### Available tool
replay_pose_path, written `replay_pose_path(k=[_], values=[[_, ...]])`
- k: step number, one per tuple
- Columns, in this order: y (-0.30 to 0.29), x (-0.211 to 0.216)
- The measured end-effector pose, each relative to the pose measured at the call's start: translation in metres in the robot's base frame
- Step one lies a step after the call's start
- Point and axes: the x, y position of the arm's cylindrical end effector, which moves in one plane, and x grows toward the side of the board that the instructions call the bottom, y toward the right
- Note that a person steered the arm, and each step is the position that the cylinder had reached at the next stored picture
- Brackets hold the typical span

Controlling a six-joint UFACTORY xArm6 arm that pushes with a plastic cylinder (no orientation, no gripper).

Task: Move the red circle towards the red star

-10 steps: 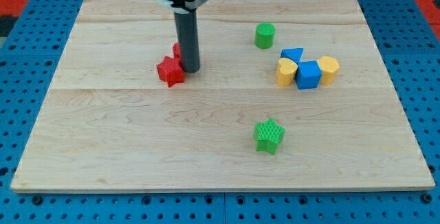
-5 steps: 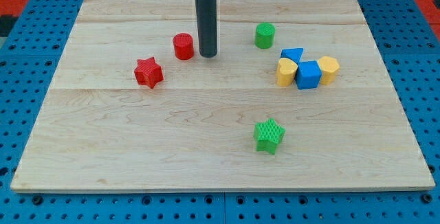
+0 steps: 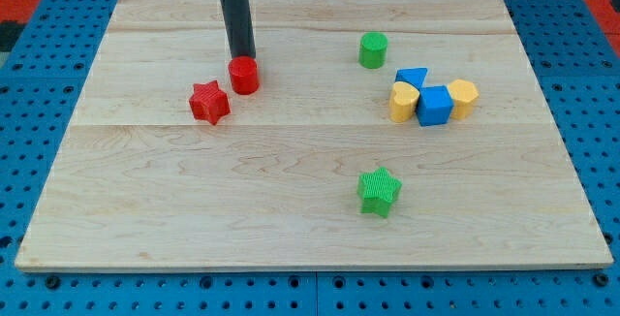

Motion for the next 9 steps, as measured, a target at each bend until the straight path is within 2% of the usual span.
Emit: replay_pose_path(k=[1,3,4,5,6,7,9], values=[[0.003,0.000],[0.009,0.040],[0.009,0.042],[0.050,0.047],[0.059,0.077],[0.037,0.087],[0.029,0.087]])
